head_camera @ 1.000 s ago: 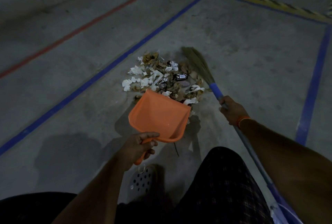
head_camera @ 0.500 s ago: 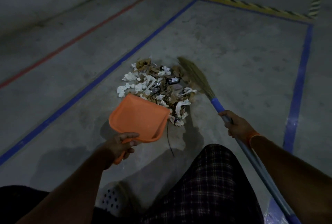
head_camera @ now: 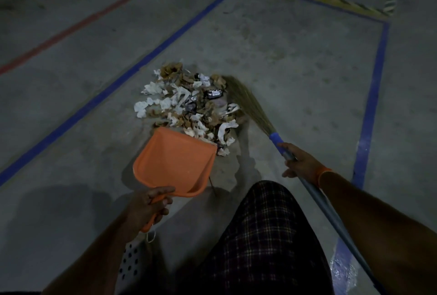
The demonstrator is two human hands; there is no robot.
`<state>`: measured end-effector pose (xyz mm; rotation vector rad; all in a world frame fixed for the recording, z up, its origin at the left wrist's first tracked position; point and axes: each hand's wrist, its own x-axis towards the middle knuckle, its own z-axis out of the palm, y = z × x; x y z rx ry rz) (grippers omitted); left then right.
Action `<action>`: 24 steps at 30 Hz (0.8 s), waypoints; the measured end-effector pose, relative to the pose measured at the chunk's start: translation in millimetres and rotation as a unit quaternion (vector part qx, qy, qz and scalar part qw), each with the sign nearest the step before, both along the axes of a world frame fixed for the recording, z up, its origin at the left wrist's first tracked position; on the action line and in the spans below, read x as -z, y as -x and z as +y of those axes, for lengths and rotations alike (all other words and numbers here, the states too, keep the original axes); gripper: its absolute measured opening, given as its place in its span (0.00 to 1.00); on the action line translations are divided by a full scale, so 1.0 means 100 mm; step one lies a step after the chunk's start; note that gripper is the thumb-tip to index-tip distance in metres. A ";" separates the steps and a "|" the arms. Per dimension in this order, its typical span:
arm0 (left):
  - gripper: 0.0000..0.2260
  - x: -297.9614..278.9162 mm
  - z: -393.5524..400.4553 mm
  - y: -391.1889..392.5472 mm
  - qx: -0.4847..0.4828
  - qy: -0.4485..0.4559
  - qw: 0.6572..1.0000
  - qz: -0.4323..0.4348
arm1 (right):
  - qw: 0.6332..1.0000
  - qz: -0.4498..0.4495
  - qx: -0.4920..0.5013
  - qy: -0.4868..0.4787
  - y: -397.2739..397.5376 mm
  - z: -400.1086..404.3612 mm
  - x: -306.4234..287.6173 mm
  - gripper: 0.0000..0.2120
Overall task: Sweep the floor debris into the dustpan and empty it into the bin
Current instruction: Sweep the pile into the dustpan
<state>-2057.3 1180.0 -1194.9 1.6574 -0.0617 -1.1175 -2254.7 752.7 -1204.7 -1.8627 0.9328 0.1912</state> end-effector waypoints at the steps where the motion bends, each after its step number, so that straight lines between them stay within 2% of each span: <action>1: 0.14 0.01 0.02 0.00 0.004 -0.002 1.000 0.000 | 1.000 0.010 0.004 -0.013 -0.01 0.02 0.03 0.27; 5: 0.13 0.01 -0.02 0.04 -0.001 0.000 1.000 -0.001 | 0.999 0.022 0.030 -0.038 -0.11 0.08 0.09 0.27; 10: 0.14 -0.02 -0.11 0.05 0.012 0.007 1.000 -0.004 | 0.999 0.009 0.041 -0.006 -0.19 0.19 0.09 0.12; 15: 0.14 -0.01 -0.11 0.11 0.011 0.009 1.000 -0.009 | 0.998 -0.016 0.065 0.018 -0.21 0.19 0.16 0.08; 17: 0.14 -0.01 -0.09 0.14 0.011 0.008 1.000 -0.013 | 0.999 -0.004 0.047 0.014 -0.24 0.18 0.17 0.11; 21: 0.14 0.02 -0.03 0.15 0.015 0.005 1.000 -0.008 | 0.996 0.018 0.057 -0.072 -0.35 0.11 0.16 0.22; 24: 0.14 0.02 0.01 0.15 0.016 0.005 1.000 -0.007 | 0.991 0.028 0.094 -0.088 -0.40 0.09 0.12 0.23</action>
